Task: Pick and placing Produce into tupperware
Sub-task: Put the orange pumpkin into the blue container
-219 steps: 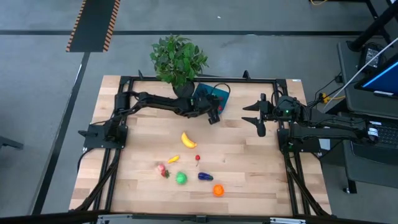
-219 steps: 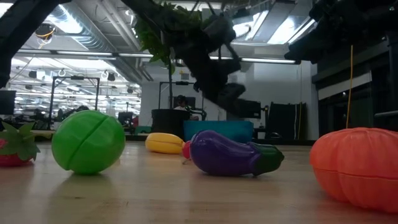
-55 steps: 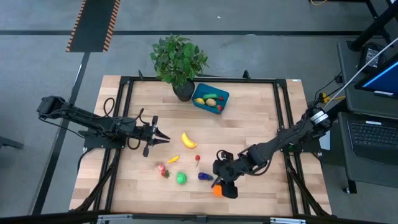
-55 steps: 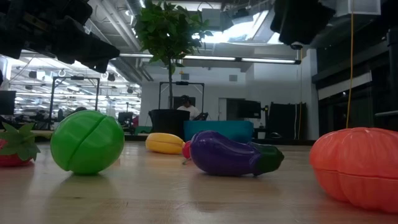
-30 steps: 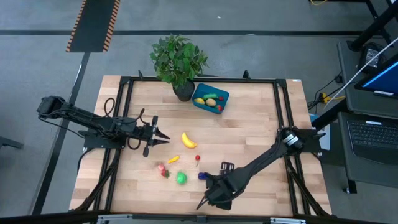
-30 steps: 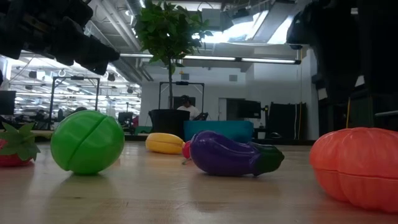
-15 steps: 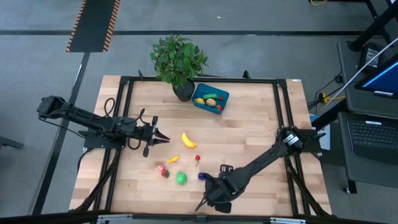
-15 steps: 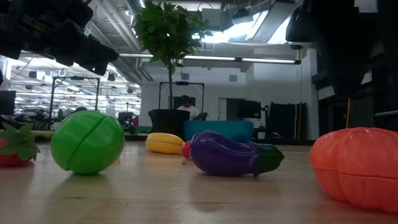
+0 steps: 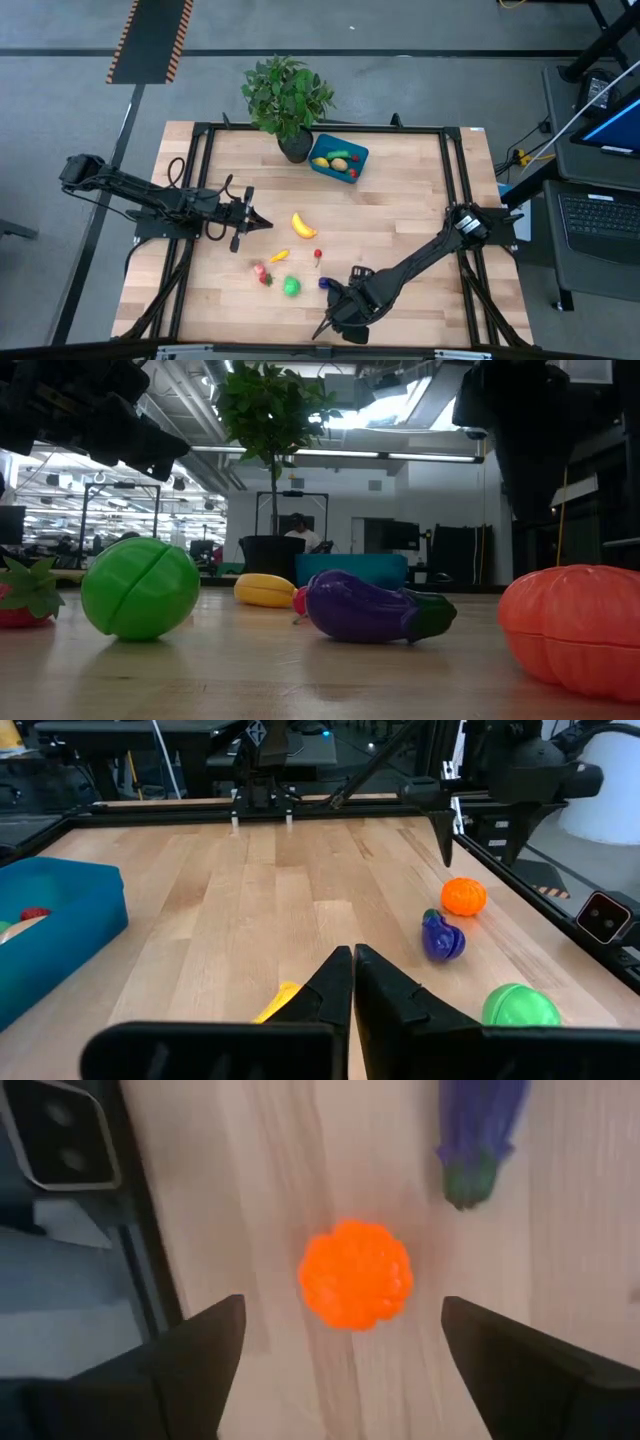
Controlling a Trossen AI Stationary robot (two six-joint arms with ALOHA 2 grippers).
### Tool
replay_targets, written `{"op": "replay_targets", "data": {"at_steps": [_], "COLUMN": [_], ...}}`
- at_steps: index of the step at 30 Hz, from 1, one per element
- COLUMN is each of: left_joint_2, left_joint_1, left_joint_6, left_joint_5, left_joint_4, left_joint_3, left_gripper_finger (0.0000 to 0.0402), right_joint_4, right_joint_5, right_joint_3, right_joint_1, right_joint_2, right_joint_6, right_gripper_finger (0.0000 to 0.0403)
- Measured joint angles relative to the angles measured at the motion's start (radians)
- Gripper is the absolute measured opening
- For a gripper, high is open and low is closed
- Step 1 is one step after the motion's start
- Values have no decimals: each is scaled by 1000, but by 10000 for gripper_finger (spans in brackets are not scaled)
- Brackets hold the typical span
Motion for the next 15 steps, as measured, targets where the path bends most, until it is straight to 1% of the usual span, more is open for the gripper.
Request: {"op": "replay_targets", "data": {"at_steps": [6,15], "left_joint_2": [0,0], "left_joint_1": [0,0], "left_joint_6": [-1,-3], "left_joint_5": [0,0], "left_joint_4": [0,0], "left_joint_3": [0,0], "left_gripper_finger": [2,25], "right_joint_4": [83,85], "right_joint_5": [0,2], "right_joint_3": [0,-11], "right_joint_1": [0,0], "right_joint_2": [0,-1], "right_joint_6": [4,16], "right_gripper_finger": [339,339]}}
